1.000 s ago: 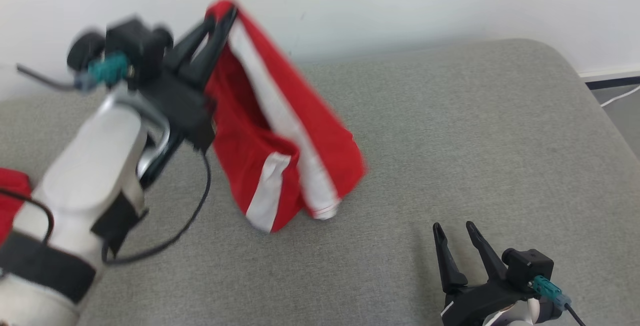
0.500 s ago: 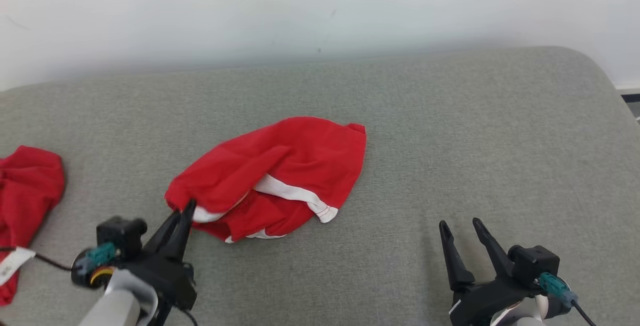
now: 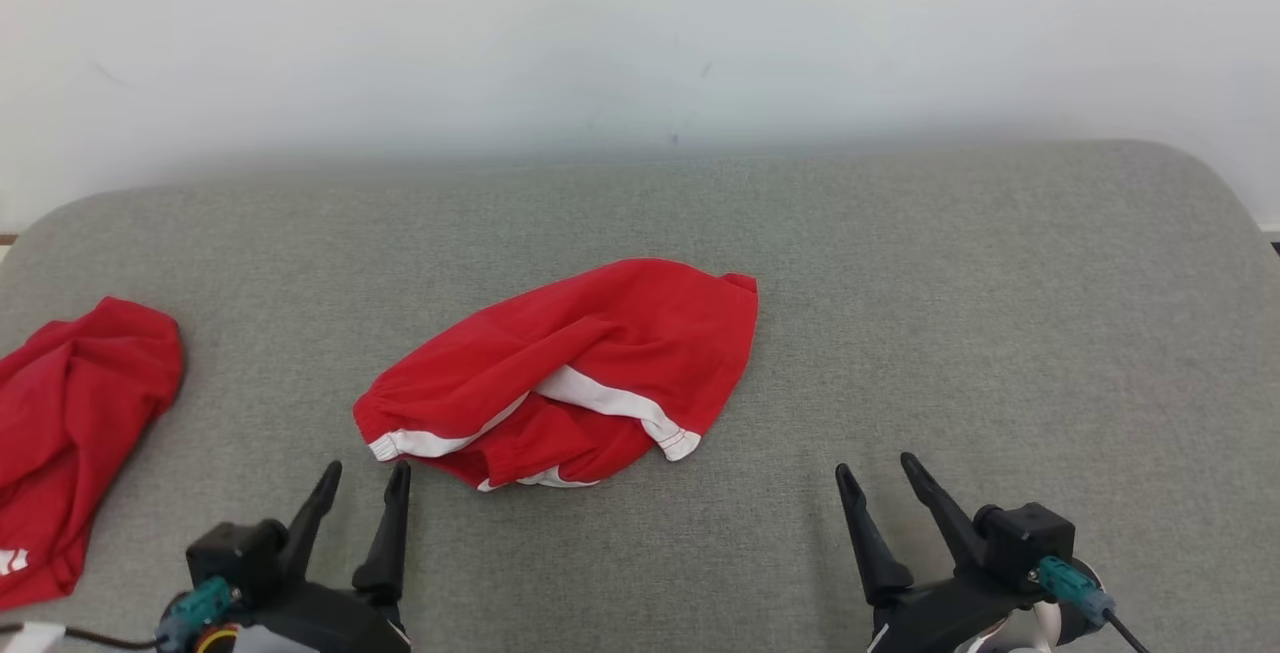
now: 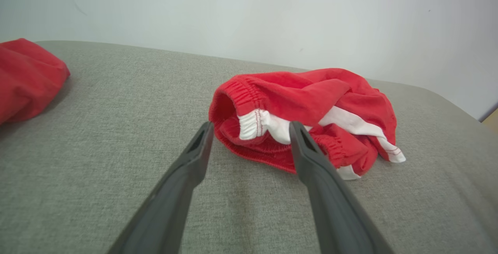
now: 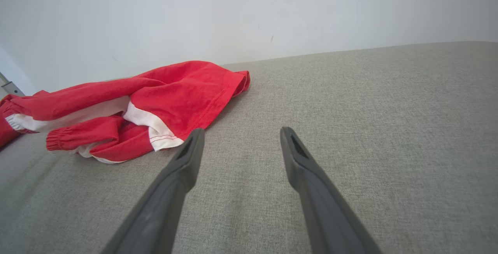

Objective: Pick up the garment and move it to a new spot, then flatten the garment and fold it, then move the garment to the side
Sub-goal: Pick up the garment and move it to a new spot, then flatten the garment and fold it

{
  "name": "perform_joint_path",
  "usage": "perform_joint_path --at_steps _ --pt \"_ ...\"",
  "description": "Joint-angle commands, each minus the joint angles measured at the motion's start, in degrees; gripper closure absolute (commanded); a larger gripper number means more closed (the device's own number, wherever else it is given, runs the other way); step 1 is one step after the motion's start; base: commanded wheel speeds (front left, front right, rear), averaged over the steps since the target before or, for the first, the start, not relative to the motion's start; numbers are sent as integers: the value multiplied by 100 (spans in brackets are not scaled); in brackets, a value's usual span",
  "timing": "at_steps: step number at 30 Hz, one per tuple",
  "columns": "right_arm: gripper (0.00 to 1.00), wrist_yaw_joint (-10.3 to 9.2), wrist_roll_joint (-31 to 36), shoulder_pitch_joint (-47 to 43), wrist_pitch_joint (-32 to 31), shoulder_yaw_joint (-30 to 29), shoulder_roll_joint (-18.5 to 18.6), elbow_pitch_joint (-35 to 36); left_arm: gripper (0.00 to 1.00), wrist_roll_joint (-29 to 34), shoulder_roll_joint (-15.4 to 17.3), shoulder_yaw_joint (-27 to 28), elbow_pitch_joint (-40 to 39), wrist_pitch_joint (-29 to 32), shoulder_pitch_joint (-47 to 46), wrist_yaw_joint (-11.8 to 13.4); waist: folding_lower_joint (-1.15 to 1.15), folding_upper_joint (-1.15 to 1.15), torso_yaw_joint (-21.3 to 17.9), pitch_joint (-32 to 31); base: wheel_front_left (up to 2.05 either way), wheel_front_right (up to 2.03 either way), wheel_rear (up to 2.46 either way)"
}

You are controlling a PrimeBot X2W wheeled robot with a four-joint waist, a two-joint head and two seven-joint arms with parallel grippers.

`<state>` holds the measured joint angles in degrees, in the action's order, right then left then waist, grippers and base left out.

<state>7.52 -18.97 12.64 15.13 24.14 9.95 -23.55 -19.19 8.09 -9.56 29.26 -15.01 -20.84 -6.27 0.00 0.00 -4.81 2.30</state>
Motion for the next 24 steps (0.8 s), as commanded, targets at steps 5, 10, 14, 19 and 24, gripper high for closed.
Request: perform_joint_path --at_steps 5,10,14,19,24 --pt "0 -6 -171 60 2 365 83 -46 0 347 -302 362 -449 -23 518 -60 0 0 259 -83 0 0 0" --pt "0 -6 -341 201 3 690 163 -200 0 487 -460 375 -717 -23 805 -104 0 0 723 -48 0 0 0" --pt "0 -6 -301 383 3 752 227 -346 0 520 -507 276 -810 -23 885 -107 0 0 1163 83 0 0 0" --pt "0 -6 -197 596 3 721 280 -611 0 394 -518 201 -884 -23 940 -116 0 0 1609 234 0 0 0" --pt "0 -6 -56 788 2 607 303 -1030 0 190 -517 112 -992 -24 1006 -115 0 0 1957 345 0 0 0"
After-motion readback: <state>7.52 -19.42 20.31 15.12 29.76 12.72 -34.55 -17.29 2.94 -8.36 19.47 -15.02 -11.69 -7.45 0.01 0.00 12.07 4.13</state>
